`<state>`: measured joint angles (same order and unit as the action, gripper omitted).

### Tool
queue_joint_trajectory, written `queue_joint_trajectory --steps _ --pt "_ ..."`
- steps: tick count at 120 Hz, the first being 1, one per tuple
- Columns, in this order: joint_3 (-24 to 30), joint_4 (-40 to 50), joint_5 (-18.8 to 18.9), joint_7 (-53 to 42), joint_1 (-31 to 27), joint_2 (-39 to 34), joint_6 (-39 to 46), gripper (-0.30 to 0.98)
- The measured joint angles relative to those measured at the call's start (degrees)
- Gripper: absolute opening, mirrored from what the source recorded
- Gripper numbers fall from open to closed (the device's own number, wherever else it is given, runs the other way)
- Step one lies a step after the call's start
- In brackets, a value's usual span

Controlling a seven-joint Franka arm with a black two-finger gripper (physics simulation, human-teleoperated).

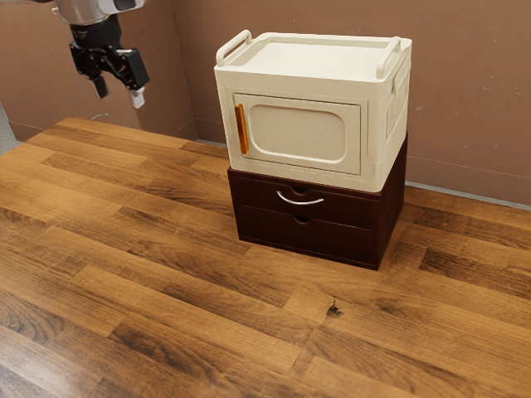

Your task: Pull the drawer handle with one arm to open the drawer

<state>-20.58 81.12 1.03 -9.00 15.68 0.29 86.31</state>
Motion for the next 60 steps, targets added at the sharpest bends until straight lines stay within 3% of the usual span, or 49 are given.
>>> queue_joint_trajectory --steps 18,28,40,60 --pt "-0.86 0.19 -0.73 -0.35 -0.16 -0.24 -0.01 0.69" --pt "0.12 -5.85 -0.63 -0.52 -0.96 -2.39 -1.56 0.69" --pt "6.51 -9.03 -0.71 -0.69 -5.14 -5.16 -4.13 0.69" --pt "16.22 -9.51 -0.49 -2.27 -2.49 -6.83 -7.57 0.69"
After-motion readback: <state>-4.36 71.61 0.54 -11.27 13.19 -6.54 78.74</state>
